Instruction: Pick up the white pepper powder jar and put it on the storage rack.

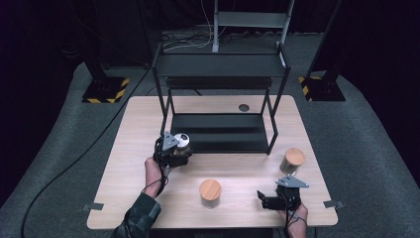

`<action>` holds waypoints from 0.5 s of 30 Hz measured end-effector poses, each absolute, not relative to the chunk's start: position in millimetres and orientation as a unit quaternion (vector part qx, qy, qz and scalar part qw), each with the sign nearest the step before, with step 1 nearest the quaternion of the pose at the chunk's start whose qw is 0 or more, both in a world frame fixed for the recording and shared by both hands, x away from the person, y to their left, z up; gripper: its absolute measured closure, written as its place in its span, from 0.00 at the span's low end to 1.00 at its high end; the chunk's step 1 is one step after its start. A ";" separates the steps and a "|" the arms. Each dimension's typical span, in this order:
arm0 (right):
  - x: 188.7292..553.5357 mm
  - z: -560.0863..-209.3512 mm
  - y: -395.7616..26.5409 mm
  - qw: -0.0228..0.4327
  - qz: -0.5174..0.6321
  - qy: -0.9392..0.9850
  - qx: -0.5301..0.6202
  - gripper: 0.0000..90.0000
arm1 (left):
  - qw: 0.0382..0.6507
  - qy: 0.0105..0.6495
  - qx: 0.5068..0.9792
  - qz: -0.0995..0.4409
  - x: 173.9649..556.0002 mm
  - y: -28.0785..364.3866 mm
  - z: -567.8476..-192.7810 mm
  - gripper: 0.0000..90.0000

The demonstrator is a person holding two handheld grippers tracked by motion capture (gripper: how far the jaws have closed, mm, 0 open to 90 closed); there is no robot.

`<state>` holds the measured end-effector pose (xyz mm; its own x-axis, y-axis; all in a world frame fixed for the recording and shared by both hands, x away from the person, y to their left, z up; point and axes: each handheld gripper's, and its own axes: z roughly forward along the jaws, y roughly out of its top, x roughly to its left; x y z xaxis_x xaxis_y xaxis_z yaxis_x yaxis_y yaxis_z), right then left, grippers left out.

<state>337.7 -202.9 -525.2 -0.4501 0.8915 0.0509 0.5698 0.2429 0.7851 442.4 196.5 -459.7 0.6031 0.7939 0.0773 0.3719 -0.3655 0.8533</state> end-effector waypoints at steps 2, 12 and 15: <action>337.7 -525.3 -202.9 0.210 0.384 0.760 0.480 0.02 | 0.425 0.369 0.788 0.248 443.4 195.0 -459.4 0.34; 337.5 -525.2 -202.8 0.210 0.385 0.760 0.481 0.02 | 0.428 0.366 0.789 0.247 448.0 189.0 -458.2 0.34; 337.6 -525.2 -202.8 0.210 0.384 0.760 0.481 0.02 | 0.428 0.366 0.789 0.246 449.8 187.6 -458.6 0.34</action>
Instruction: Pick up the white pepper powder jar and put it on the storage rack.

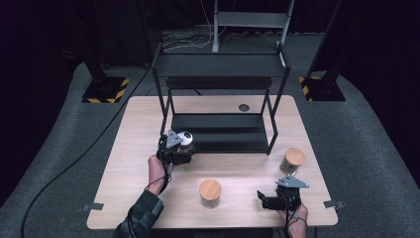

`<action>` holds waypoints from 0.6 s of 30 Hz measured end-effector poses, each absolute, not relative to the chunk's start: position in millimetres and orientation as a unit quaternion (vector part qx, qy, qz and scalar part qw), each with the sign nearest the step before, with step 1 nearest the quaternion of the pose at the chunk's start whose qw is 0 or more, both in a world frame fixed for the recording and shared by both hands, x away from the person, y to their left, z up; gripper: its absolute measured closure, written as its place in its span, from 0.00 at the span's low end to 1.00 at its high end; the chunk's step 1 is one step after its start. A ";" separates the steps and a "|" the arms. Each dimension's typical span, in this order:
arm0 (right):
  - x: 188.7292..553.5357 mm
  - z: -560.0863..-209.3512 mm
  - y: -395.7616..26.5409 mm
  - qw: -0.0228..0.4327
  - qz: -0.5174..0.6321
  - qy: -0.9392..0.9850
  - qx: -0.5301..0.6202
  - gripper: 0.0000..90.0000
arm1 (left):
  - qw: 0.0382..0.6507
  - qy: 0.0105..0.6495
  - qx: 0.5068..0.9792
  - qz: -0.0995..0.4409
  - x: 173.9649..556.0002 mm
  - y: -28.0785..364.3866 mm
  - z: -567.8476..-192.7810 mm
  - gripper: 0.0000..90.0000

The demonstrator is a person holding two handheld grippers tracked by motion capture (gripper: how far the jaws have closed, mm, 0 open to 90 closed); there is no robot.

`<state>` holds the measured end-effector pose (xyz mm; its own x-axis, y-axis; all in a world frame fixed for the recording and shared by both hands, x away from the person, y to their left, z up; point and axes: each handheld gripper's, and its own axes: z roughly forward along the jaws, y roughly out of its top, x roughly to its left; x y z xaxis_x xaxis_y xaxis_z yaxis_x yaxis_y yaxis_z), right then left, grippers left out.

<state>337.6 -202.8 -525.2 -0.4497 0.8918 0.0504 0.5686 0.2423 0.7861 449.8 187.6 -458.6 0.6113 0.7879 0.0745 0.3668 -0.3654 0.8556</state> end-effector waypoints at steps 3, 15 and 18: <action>337.5 -525.2 -202.9 0.210 0.385 0.759 0.481 0.02 | 0.427 0.365 0.790 0.245 452.0 186.1 -459.0 0.34; 337.5 -525.2 -203.0 0.210 0.386 0.759 0.481 0.02 | 0.427 0.364 0.791 0.244 458.3 181.3 -459.0 0.34; 337.5 -525.2 -203.1 0.211 0.386 0.759 0.481 0.02 | 0.427 0.364 0.791 0.243 459.7 180.5 -459.4 0.34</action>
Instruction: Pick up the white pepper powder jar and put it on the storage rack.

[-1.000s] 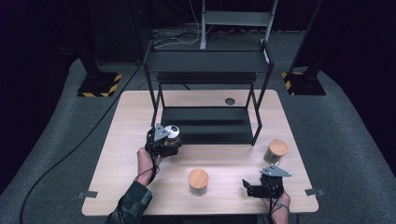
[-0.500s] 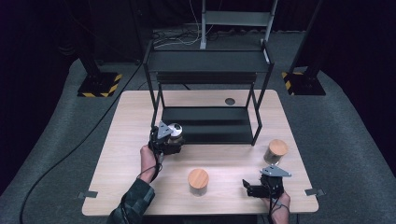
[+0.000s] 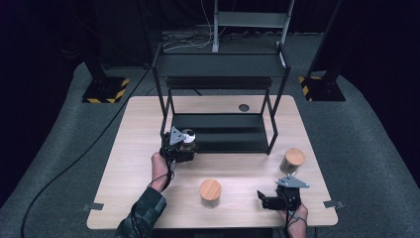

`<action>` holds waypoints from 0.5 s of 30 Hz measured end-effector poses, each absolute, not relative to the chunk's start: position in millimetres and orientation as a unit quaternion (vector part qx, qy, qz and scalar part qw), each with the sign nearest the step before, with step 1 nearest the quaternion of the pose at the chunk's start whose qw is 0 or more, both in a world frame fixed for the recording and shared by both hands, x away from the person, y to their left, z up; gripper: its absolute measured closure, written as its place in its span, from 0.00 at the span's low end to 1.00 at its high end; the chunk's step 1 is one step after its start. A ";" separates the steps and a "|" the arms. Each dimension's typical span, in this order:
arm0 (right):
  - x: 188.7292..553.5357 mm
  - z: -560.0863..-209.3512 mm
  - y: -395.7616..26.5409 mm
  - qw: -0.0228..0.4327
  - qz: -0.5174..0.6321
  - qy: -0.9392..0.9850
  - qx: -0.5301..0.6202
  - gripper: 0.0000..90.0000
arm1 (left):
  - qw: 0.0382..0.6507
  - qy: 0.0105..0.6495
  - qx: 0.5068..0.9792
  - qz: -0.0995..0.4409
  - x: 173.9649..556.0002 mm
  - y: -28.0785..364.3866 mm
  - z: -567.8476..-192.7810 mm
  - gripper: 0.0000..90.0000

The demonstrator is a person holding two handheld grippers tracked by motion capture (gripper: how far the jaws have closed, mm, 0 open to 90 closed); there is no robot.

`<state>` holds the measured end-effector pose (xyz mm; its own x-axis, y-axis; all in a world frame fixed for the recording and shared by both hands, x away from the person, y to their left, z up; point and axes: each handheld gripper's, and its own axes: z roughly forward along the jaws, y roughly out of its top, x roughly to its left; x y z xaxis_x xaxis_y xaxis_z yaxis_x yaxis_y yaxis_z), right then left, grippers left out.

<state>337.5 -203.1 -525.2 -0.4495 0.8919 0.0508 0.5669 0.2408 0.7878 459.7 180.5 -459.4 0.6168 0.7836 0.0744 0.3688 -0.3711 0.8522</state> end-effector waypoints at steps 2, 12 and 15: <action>337.4 -525.1 -203.0 0.210 0.385 0.759 0.481 0.02 | 0.426 0.364 0.792 0.243 460.4 180.1 -459.6 0.34; 337.5 -525.2 -203.0 0.211 0.385 0.759 0.480 0.02 | 0.428 0.365 0.791 0.242 464.8 178.9 -460.2 0.34; 337.5 -525.2 -203.0 0.210 0.385 0.759 0.481 0.02 | 0.429 0.365 0.790 0.242 465.9 178.5 -459.9 0.34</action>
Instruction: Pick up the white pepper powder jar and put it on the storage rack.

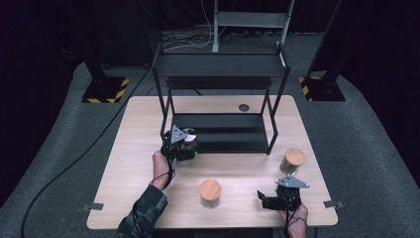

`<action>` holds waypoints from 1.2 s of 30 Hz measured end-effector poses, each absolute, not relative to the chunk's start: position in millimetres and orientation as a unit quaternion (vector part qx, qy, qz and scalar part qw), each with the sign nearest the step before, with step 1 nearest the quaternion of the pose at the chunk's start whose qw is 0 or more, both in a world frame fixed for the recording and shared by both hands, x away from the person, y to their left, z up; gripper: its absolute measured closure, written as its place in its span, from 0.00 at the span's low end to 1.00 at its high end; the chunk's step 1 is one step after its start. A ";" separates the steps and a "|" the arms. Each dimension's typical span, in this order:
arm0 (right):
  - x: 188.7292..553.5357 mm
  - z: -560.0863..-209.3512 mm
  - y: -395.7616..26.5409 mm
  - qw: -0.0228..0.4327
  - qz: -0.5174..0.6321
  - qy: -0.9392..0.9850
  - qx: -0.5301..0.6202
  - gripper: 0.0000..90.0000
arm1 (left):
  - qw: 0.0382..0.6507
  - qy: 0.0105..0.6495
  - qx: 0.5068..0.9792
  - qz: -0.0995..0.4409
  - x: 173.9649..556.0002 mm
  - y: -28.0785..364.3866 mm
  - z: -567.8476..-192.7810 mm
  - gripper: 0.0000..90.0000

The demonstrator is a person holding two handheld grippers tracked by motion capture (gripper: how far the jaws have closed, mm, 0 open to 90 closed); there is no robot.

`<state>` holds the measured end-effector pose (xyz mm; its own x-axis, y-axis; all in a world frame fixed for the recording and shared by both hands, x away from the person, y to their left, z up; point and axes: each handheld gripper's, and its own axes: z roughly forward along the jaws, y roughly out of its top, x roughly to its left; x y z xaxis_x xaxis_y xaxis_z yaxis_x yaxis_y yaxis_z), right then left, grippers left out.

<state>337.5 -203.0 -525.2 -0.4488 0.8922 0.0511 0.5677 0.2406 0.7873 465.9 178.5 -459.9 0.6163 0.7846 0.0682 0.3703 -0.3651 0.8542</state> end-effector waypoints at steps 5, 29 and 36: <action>337.5 -525.2 -202.9 0.211 0.385 0.759 0.481 0.02 | 0.429 0.364 0.790 0.242 467.6 177.4 -459.1 0.34; 337.7 -525.2 -202.9 0.211 0.384 0.760 0.481 0.02 | 0.428 0.365 0.790 0.244 480.2 173.9 -454.6 0.34; 337.7 -525.2 -202.7 0.210 0.383 0.760 0.481 0.02 | 0.426 0.367 0.790 0.244 484.3 173.7 -454.5 0.34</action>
